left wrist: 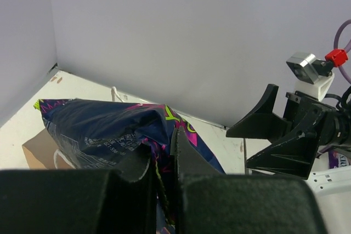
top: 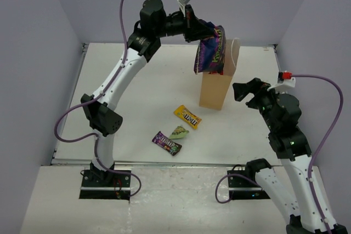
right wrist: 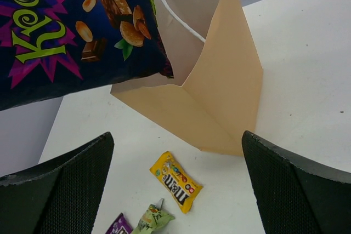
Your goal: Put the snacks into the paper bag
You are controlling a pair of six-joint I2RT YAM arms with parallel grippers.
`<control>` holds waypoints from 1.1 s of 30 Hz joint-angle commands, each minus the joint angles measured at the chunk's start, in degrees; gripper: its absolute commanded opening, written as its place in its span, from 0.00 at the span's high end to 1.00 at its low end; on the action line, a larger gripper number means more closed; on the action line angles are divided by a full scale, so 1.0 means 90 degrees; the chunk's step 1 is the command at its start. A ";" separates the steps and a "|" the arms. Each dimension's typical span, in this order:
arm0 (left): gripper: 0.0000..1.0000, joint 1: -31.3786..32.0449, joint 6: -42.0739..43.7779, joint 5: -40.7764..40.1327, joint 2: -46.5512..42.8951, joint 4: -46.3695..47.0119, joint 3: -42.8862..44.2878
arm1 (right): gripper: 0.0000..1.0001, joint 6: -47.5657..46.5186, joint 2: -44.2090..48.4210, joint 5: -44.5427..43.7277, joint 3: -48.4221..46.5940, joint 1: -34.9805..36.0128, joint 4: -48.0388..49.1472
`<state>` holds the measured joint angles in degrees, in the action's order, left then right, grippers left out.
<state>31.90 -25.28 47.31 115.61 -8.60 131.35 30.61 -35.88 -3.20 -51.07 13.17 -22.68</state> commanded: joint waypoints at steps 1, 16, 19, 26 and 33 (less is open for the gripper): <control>0.90 0.0010 0.0123 -0.0217 -0.0297 0.1053 0.0269 | 0.01 0.0017 -0.0017 0.0131 0.0069 0.0011 0.0205; 0.16 0.0010 -0.0170 -0.0363 -0.0822 0.1288 0.0133 | 0.01 0.0036 -0.0037 0.0239 0.0020 0.0011 0.0215; 0.13 0.0010 0.0161 -0.0967 -0.1650 0.1141 -0.1199 | 0.01 0.0046 -0.0008 0.0229 0.0040 0.0011 0.0215; 0.10 0.0010 0.0903 -0.2326 -0.3508 0.0965 -0.4318 | 0.01 0.0046 0.0061 0.0229 0.0117 0.0011 0.0205; 0.09 0.0020 0.1080 -0.2971 -0.4525 0.0965 -0.6350 | 0.01 0.0114 0.0070 0.0307 0.0215 0.0011 0.0234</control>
<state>31.92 -18.09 25.69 76.27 0.30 79.83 30.89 -35.81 -1.61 -50.00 13.17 -22.55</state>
